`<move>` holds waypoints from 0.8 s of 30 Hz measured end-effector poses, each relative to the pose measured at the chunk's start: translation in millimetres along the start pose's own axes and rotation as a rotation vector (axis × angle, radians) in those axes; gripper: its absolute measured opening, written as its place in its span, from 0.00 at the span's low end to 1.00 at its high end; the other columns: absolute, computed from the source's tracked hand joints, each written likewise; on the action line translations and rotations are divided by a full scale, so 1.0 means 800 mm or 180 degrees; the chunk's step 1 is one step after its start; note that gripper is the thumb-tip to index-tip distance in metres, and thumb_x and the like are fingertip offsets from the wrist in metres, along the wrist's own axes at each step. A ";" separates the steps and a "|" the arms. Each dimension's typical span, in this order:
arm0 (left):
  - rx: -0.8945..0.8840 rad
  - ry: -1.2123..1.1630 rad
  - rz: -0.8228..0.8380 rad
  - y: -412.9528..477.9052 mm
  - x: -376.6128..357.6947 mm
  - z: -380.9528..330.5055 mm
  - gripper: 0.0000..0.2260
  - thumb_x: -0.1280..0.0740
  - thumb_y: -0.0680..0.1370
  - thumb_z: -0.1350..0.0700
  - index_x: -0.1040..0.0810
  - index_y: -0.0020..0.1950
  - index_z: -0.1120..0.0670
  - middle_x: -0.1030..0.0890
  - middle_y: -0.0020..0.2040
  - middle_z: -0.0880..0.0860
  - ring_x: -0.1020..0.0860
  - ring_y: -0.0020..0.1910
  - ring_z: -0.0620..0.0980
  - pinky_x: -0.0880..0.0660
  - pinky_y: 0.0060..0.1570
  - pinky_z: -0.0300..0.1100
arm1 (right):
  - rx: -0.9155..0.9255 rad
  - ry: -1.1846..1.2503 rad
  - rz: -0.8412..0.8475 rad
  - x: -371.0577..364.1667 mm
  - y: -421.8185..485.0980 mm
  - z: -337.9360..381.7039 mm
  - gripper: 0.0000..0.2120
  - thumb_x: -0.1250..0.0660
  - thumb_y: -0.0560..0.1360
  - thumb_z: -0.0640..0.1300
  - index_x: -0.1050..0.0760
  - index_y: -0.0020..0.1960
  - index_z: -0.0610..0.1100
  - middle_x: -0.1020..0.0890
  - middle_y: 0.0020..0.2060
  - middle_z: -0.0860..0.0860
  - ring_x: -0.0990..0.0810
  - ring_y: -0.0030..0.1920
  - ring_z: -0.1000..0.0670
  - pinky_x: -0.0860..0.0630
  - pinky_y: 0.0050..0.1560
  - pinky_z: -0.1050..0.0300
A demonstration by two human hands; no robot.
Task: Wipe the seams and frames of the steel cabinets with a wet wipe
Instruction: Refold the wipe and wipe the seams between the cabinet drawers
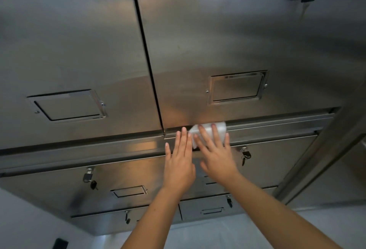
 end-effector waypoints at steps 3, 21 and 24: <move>0.0166 -0.0073 0.0227 0.002 -0.005 -0.007 0.46 0.24 0.60 0.61 0.43 0.73 0.61 0.39 0.74 0.58 0.55 0.75 0.50 0.45 0.62 0.62 | 0.0099 0.0025 -0.0052 0.001 0.009 0.016 0.45 0.26 0.60 0.50 0.42 0.73 0.47 0.44 0.75 0.50 0.43 0.72 0.39 0.41 0.62 0.30; 0.0148 -0.0093 0.0260 0.022 -0.012 -0.074 0.38 0.33 0.73 0.59 0.55 0.74 0.59 0.57 0.76 0.55 0.60 0.73 0.56 0.59 0.66 0.56 | 0.0120 0.0008 0.0039 0.004 -0.005 -0.042 0.44 0.24 0.60 0.55 0.37 0.72 0.49 0.41 0.73 0.49 0.42 0.71 0.38 0.39 0.60 0.28; 0.0220 0.0103 0.0324 0.023 -0.016 -0.078 0.38 0.36 0.75 0.59 0.60 0.74 0.58 0.63 0.75 0.55 0.66 0.71 0.55 0.61 0.67 0.53 | 0.0243 -0.0061 -0.0069 -0.001 -0.010 -0.062 0.43 0.24 0.59 0.49 0.36 0.72 0.49 0.41 0.73 0.50 0.41 0.71 0.41 0.43 0.62 0.29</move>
Point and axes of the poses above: each hand's wrist, its own y-axis towards the middle knuckle, its own x-axis out of the back of the hand, z = x × y, the point moved 4 cm from there along y, towards the middle knuckle
